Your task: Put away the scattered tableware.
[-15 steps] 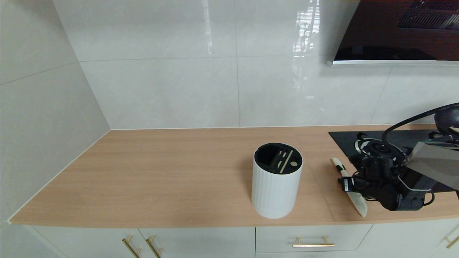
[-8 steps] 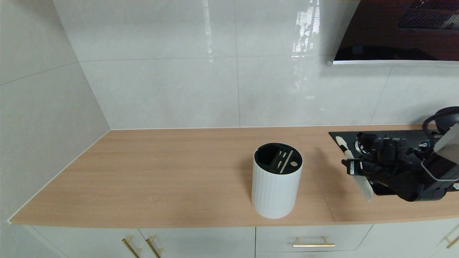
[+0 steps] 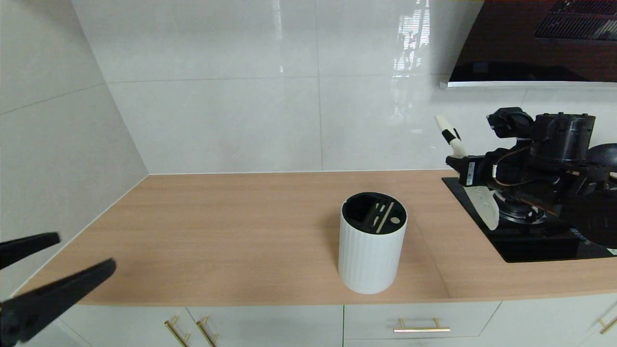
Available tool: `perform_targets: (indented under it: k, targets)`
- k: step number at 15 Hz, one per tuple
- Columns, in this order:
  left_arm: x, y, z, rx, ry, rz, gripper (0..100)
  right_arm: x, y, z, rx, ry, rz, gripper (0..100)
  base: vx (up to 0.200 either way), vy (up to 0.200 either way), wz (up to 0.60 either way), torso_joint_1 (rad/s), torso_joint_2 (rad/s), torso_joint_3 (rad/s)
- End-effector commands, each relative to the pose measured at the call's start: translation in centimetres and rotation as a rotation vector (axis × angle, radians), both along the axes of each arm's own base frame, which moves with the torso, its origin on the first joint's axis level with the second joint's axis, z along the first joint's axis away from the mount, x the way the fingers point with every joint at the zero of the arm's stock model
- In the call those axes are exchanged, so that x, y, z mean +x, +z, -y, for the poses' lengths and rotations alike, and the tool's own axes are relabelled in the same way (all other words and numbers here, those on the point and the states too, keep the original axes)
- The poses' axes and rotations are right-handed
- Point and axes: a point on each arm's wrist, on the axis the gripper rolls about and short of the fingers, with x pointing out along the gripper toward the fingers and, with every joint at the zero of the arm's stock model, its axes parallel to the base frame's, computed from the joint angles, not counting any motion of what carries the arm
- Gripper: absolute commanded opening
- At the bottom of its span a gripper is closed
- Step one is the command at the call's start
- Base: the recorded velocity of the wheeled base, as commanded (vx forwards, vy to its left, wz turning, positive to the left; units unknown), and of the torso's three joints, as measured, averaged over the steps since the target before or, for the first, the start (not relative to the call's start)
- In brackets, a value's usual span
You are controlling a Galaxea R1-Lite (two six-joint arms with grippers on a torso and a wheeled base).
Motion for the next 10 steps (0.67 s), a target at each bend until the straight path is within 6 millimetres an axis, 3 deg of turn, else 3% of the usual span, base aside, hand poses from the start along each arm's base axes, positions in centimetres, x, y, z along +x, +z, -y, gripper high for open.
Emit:
perform_targets:
  k: [1,3,5,8,10]
  targets:
    - [10.2,1.8,7.2,-0.206,-0.225,-0.155,100,-4.7,3.9,-3.3,0.024,0.142,0.068,0,0.000,0.000,0.00,0.000,0.00,0.000]
    - [15.3,0.2,9.7,-0.205,-0.234,-0.115,100,-6.6,4.8,-5.7,0.026,0.239,0.071,0,0.000,0.000,0.00,0.000,0.00,0.000]
    - [19.2,-0.8,11.7,-0.219,-0.245,-0.047,100,-7.7,4.9,-7.4,0.026,0.293,0.066,0,0.000,0.000,0.00,0.000,0.00,0.000]
    - [21.8,-1.6,14.6,-0.264,-0.290,-0.039,100,-9.2,3.1,-9.5,0.047,0.333,-0.003,0,0.000,0.000,0.00,0.000,0.00,0.000]
    - [22.6,-0.7,17.0,-0.370,-0.326,-0.064,100,-8.7,2.3,-11.1,0.041,0.307,-0.024,0,0.000,0.000,0.00,0.000,0.00,0.000]
